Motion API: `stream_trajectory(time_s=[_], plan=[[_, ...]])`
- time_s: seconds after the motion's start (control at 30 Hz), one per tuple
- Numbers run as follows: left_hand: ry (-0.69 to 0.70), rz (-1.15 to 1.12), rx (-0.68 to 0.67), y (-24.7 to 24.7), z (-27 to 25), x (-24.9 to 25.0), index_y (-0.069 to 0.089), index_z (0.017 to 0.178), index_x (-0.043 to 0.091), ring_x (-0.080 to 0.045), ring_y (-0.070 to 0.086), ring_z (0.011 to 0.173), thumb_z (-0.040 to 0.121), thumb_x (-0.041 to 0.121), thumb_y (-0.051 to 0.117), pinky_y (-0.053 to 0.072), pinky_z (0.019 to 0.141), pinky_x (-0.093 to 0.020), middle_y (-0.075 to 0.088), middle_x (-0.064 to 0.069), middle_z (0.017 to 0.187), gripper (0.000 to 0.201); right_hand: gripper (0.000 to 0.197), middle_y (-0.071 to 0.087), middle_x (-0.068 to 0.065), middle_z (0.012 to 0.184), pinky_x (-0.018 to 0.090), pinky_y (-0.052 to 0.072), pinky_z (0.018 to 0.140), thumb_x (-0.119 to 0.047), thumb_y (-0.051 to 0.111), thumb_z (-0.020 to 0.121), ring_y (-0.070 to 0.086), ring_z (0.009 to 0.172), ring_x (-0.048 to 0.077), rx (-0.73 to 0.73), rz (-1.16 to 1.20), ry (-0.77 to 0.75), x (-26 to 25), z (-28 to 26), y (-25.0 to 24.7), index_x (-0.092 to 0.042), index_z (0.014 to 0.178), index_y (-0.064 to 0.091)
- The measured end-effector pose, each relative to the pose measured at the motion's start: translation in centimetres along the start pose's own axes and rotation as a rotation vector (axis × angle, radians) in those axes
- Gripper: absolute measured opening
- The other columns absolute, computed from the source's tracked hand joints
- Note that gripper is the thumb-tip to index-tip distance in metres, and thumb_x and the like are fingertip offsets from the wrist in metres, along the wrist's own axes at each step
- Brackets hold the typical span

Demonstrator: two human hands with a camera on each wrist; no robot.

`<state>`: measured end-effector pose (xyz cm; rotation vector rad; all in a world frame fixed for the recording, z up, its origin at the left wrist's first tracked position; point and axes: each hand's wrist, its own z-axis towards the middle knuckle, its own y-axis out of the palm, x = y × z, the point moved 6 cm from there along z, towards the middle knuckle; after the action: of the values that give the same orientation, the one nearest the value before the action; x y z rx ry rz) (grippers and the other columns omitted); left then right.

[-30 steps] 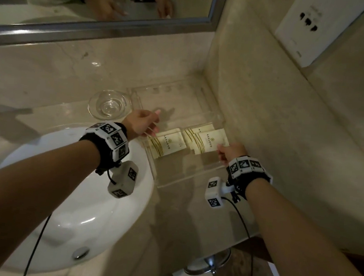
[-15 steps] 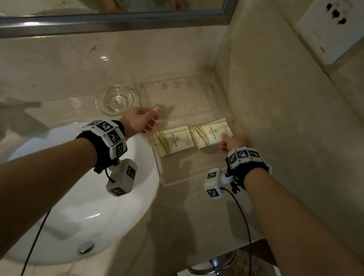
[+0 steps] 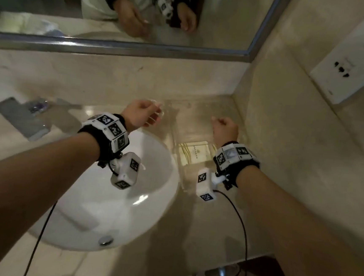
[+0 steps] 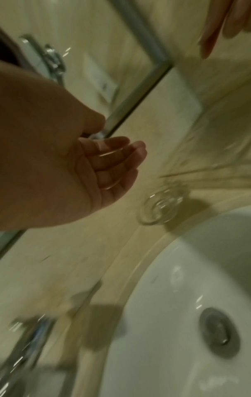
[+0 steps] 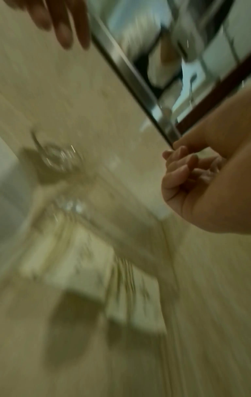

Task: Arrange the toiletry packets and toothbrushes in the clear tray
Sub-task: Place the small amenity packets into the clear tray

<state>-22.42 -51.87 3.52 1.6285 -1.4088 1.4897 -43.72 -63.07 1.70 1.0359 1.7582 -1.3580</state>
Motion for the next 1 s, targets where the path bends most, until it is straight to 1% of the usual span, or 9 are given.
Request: stream_trajectory(time_s=[0.07,0.2,0.37,0.5,0.63,0.73,0.87,0.93,1.0], plan=[[0.001,-0.024,0.066,-3.9,-1.7,0.1,0.057,0.075,0.018,-0.012,0.058,0.058,0.097,0.026,0.04,0.041,0.059,-0.023,0.06,-0.005,0.074,0.029,0.025,0.051,-0.001,0.061,0.032,0.041,0.068,-0.019,0.058,0.087,0.049,0.073,0.021,-0.087,0.022,-0.08,-3.2,-1.8,3.8,-0.019,0.062,0.055],[-0.008,-0.131,0.242,-12.5,-6.3,-1.1,0.056,0.077,0.02,0.003,0.058,0.044,0.097,0.026,0.041,0.04,0.059,-0.021,0.062,-0.001,0.073,0.026,0.013,0.057,0.006,0.076,0.03,0.044,0.07,-0.014,0.061,0.087,0.051,0.074,0.02,-0.267,0.018,-0.238,-8.9,-6.2,12.6,-0.003,0.087,0.068],[-0.055,-0.192,0.518,-22.9,-14.3,-4.9,0.059,0.075,0.018,0.002,0.057,0.041,0.095,0.022,0.045,0.041,0.052,-0.017,0.065,0.008,0.05,0.025,0.029,0.05,-0.005,0.058,0.026,0.037,0.055,-0.02,0.063,0.083,0.045,0.055,0.014,-0.491,-0.01,-0.294,-12.5,-14.0,24.1,-0.022,0.057,0.05],[-0.12,-0.211,0.696,-29.1,-21.0,-8.9,0.057,0.073,0.018,0.004,0.056,0.039,0.095,0.018,0.045,0.039,0.053,-0.017,0.064,0.002,0.064,0.025,0.027,0.051,-0.003,0.058,0.027,0.041,0.056,-0.015,0.06,0.085,0.047,0.056,0.014,-0.657,-0.046,-0.357,-13.8,-21.8,30.3,-0.021,0.059,0.054],[-0.249,-0.225,0.834,-33.1,-27.5,-14.5,0.058,0.076,0.016,0.005,0.057,0.039,0.093,0.016,0.048,0.044,0.052,-0.016,0.066,0.005,0.058,0.02,0.015,0.051,0.002,0.054,0.02,0.04,0.041,-0.013,0.056,0.086,0.047,0.036,0.005,-0.854,-0.158,-0.412,-12.6,-28.9,35.2,-0.015,0.072,0.059],[-0.352,-0.201,0.897,-34.6,-31.4,-18.2,0.059,0.08,0.012,0.002,0.058,0.041,0.092,0.014,0.052,0.043,0.051,-0.016,0.064,0.009,0.047,0.013,0.02,0.051,0.001,0.055,0.023,0.038,0.045,-0.014,0.054,0.089,0.045,0.044,0.014,-0.987,-0.268,-0.401,-10.8,-32.8,38.1,-0.018,0.069,0.053],[-0.547,-0.083,0.904,-35.9,-35.3,-23.3,0.062,0.087,0.01,-0.021,0.059,0.072,0.085,0.014,0.061,0.049,0.067,-0.026,0.068,-0.012,0.086,0.005,0.026,0.056,0.002,0.065,0.032,0.05,0.058,-0.019,0.057,0.089,0.05,0.053,0.017,-1.062,-0.405,-0.398,-8.3,-36.5,40.8,-0.024,0.065,0.05],[-0.687,0.029,0.834,-36.0,-36.8,-25.7,0.061,0.11,0.007,-0.03,0.061,0.098,0.082,0.02,0.066,0.048,0.091,-0.036,0.065,-0.015,0.112,0.031,0.017,0.055,-0.002,0.065,0.025,0.047,0.056,-0.02,0.057,0.09,0.049,0.054,0.013,-1.091,-0.473,-0.389,-7.0,-37.9,41.9,-0.017,0.073,0.058],[-0.794,0.073,0.736,-35.6,-37.9,-27.6,0.054,0.123,0.008,-0.03,0.054,0.116,0.081,0.025,0.067,0.041,0.101,-0.036,0.059,-0.012,0.126,0.048,0.014,0.055,-0.003,0.072,0.019,0.042,0.05,-0.018,0.055,0.09,0.048,0.055,0.008,-1.114,-0.54,-0.37,-5.8,-39.2,42.9,-0.008,0.092,0.065]])
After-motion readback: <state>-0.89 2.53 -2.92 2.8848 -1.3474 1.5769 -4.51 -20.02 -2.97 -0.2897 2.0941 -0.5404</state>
